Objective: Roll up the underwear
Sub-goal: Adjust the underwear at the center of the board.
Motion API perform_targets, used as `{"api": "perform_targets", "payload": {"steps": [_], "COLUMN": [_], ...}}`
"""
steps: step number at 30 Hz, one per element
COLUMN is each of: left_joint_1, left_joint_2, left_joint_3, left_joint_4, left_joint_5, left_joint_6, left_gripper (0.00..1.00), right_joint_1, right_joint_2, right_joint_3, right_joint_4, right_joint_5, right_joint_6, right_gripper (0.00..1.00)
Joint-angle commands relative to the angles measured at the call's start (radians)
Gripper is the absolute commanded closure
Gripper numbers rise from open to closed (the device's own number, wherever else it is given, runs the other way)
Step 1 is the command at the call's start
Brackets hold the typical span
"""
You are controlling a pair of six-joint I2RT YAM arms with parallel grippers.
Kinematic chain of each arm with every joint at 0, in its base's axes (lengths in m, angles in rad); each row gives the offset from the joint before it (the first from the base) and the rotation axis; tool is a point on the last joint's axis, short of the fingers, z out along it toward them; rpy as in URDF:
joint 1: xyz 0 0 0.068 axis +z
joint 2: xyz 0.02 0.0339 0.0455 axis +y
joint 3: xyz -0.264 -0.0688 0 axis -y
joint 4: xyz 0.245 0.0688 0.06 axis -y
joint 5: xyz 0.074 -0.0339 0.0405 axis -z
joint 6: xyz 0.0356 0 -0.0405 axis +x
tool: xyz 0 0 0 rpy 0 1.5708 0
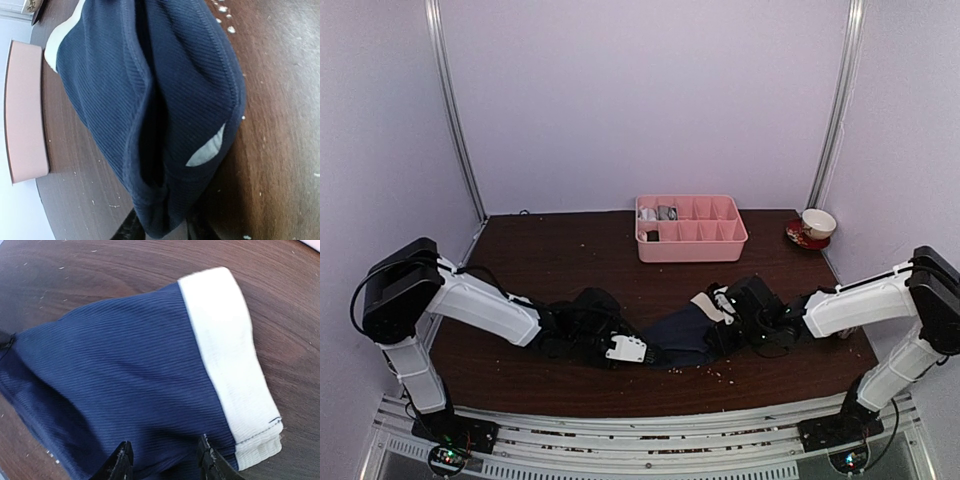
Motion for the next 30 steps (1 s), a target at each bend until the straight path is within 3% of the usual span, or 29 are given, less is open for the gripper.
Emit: {"api": "perform_targets", "payload": {"steps": [1, 5, 11, 17, 23, 27, 30], "left_joint_1": [-0.016, -0.017, -0.018, -0.006, 0.060, 0.104, 0.124], "left_joint_2": [0.036, 0.036, 0.023, 0.013, -0.038, -0.099, -0.150], "left_joint_3": [-0.036, -0.070, -0.173, -0.324, -0.344, -0.378, -0.409], "left_joint_4": [0.034, 0.085, 0.277, 0.594, 0.586, 0.585, 0.597], "left_joint_5": [-0.074, -0.143, -0.275, -0.371, -0.277, -0.178, -0.118], "left_joint_6": [0.025, 0.067, 0.230, 0.493, 0.527, 0.551, 0.582], "left_gripper": [0.78, 1.00, 1.00, 1.00, 1.00, 0.89, 0.74], "right_joint_1": [-0.026, -0.058, -0.074, -0.067, -0.034, -0.004, 0.032], "right_joint_2": [0.025, 0.018, 0.039, 0.071, 0.095, 0.090, 0.067], "right_joint_3": [0.014, -0.006, -0.005, -0.011, 0.010, 0.019, 0.033], "right_joint_4": [0.011, 0.030, 0.040, 0.086, 0.047, 0.015, 0.011], "right_joint_5": [0.056, 0.029, -0.056, -0.146, -0.083, -0.021, -0.015], "right_joint_6": [0.051, 0.067, 0.073, 0.098, 0.098, 0.096, 0.085], "right_gripper": [0.54, 0.54, 0.54, 0.54, 0.56, 0.56, 0.56]}}
